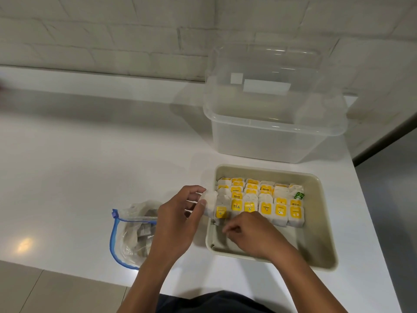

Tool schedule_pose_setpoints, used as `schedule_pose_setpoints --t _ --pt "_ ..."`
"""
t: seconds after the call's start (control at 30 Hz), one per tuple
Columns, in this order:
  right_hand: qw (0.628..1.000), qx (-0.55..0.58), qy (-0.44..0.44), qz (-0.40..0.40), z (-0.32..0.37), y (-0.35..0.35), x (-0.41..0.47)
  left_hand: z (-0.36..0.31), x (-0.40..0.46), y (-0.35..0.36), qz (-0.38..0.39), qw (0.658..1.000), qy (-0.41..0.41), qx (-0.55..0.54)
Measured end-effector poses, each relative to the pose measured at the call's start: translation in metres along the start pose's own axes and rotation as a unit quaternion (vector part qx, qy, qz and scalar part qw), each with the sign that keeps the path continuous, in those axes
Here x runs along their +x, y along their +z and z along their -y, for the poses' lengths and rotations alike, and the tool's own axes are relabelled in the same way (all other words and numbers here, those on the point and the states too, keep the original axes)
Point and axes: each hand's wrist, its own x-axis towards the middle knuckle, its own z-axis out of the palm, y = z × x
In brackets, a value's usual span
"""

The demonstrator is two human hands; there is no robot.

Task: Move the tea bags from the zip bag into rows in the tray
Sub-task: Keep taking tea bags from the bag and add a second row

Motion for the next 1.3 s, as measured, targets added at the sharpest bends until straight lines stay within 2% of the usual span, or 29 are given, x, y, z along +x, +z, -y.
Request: schedule_pose_setpoints --t 0.13,1.0,1.2,1.3 --pt "0.999 -0.029 -0.009 0.033 -0.002 0.007 0.001 -0.001 0.001 0.0 0.002 1.0 -0.001 -0.001" --pt "0.999 -0.035 -0.032 -0.007 0.002 0.003 0.004 -0.004 0.0 0.001 0.001 1.0 0.002 -0.003" --pt "0.999 0.01 0.011 -0.032 -0.003 -0.013 -0.008 -0.006 0.0 0.006 0.014 1.0 0.005 -0.006" --pt "0.99 0.106 0.018 -0.094 -0.003 -0.027 -0.013 -0.012 0.001 0.012 0.028 0.999 -0.001 -0.017"
